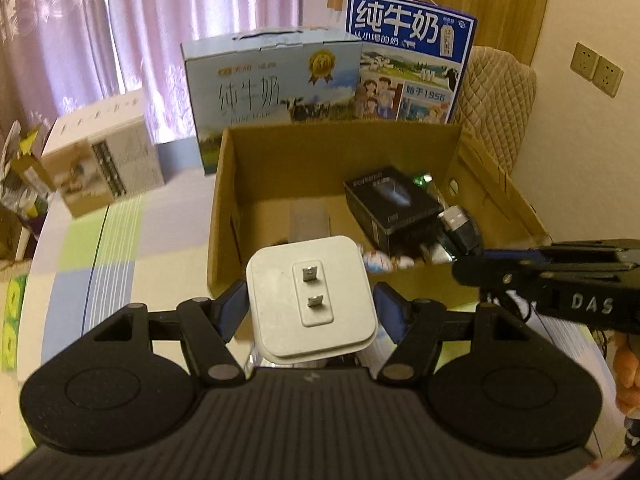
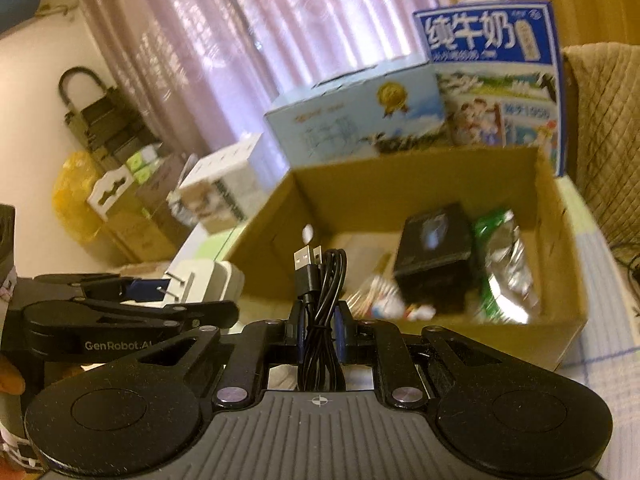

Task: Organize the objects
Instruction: 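Carry the plug adapter and USB cable with both grippers over the box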

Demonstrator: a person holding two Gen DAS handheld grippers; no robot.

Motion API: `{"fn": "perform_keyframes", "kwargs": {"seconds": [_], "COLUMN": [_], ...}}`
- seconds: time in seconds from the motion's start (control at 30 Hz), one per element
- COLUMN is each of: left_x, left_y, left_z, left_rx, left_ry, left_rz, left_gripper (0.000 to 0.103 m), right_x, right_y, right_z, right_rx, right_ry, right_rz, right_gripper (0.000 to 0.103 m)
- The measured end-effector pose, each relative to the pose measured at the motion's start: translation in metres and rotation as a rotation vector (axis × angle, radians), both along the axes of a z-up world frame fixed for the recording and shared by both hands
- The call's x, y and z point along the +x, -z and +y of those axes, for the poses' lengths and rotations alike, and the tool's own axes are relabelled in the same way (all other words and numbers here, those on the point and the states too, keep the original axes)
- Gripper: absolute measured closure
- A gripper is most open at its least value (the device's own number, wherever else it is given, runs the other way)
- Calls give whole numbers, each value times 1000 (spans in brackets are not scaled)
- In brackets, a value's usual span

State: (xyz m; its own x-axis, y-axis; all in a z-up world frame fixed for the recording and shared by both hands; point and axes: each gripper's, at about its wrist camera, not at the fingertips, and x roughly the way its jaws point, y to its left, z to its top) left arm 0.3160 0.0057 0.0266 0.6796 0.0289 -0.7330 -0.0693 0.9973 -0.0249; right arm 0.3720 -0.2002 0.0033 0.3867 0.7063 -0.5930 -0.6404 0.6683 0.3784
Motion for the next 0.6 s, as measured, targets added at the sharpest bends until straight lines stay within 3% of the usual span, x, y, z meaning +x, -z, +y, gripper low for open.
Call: {"fn": "perform_keyframes", "kwargs": {"seconds": [0.23, 0.6], "left_x": [42, 88], "left_y": [1, 24], "left_z": [5, 8], "left_rx": [23, 47], "left_ry": [3, 15], "left_rz": [0, 53], "left_gripper": [38, 38], "right_x": [48, 103], "right_y": [-4, 24], "right_z": [-14, -25], "right_rx": [-33, -136], "right_ry": [116, 240], "right_rz": [-19, 29], "right_gripper": [92, 92]}}
